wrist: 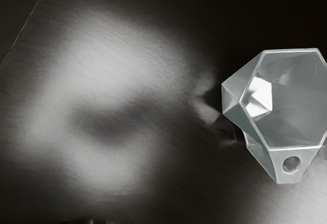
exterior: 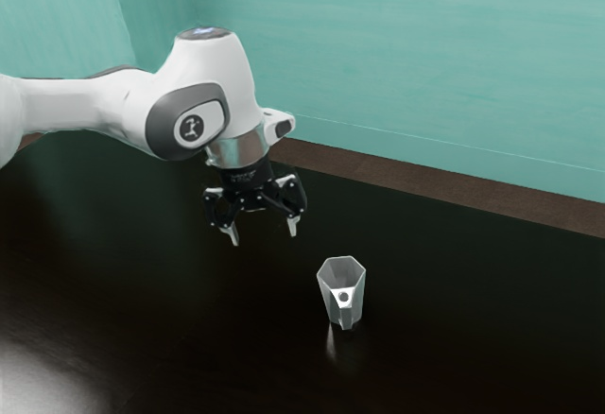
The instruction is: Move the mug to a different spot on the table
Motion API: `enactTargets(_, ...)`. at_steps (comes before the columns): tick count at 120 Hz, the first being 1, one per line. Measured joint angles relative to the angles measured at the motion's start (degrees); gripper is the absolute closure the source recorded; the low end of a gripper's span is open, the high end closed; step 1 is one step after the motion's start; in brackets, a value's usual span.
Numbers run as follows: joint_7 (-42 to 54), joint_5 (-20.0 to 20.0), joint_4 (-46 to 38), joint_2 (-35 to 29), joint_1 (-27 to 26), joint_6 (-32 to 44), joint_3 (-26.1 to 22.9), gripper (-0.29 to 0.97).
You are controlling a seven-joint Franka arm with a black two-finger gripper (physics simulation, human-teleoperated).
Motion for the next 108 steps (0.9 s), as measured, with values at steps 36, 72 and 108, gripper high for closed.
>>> enactTargets(36,-10.8,0.3,-3.9,3.1,-0.3,9.7,-4.6,0.00)
enactTargets(72,-22.0,5.8,-1.8,9.3,-4.9,13.3,-5.6,0.00)
enactTargets(108,-29.7,13.9,-3.5,12.8,-8.4,19.4,-5.5,0.00)
